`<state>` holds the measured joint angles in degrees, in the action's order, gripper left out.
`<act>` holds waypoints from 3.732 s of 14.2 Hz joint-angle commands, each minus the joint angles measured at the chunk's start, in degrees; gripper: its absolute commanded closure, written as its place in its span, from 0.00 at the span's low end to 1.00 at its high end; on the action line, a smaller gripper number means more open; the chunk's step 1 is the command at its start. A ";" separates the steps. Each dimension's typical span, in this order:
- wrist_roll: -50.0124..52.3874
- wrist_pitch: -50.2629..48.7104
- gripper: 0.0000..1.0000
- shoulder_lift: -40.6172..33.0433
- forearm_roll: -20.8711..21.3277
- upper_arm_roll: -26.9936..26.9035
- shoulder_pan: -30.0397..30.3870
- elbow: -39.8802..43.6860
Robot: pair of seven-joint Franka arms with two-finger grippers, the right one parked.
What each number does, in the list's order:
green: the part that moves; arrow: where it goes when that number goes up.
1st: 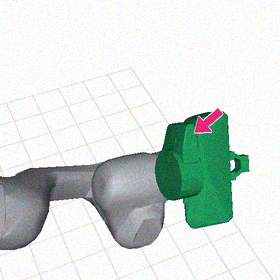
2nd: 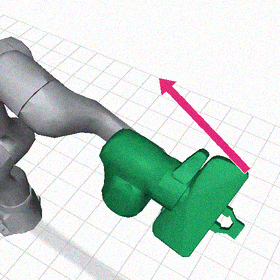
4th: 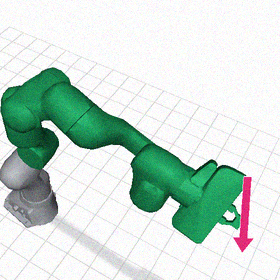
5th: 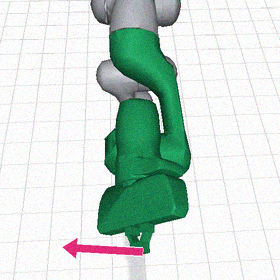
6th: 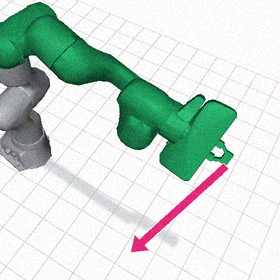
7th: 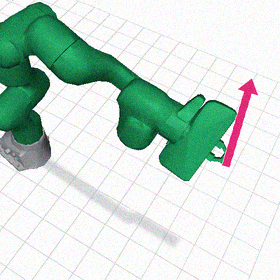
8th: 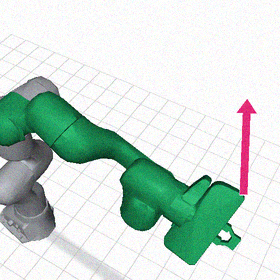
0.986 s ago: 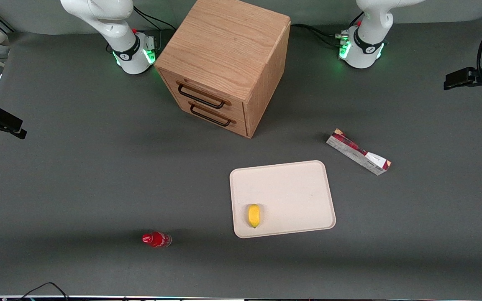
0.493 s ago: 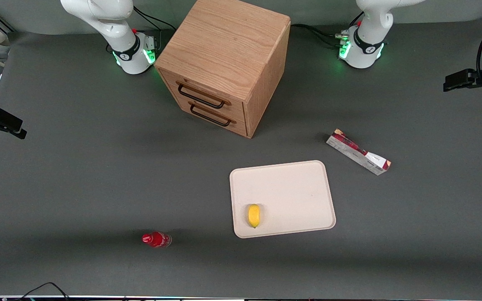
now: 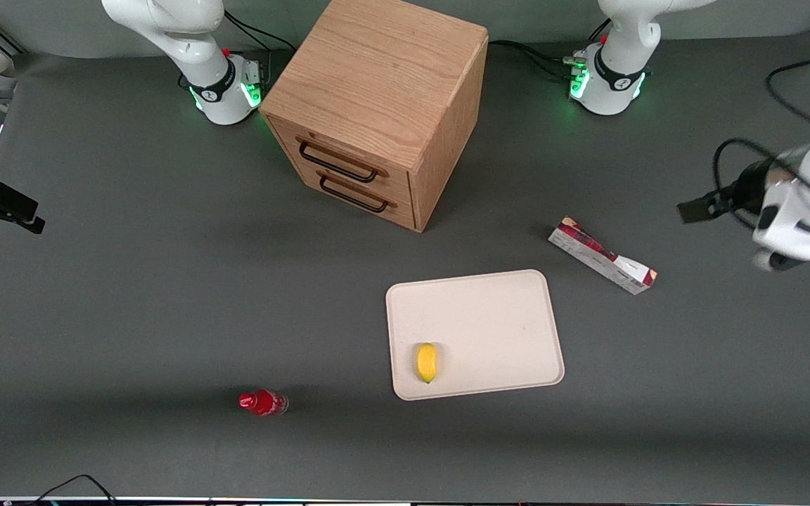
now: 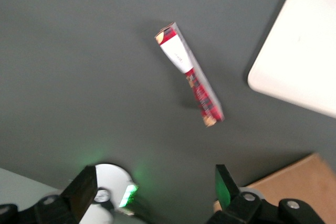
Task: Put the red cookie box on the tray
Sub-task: 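Move the left gripper down toward the red tartan cookie box, then close the left gripper on the cookie box's end, then lift the cookie box and carry it over the cream tray, then lower the box onto the tray and open the left gripper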
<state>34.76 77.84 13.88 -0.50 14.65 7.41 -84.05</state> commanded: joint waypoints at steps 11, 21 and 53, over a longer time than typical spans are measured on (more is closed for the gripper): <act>15.69 51.32 0.00 2.99 -0.11 0.81 -0.73 -40.82; 18.50 54.27 1.00 3.78 1.03 1.43 -0.91 -40.69; 5.15 27.13 0.00 23.85 18.53 17.16 0.49 2.66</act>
<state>41.19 111.25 43.33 19.43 31.54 6.17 -81.30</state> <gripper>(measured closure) 0.163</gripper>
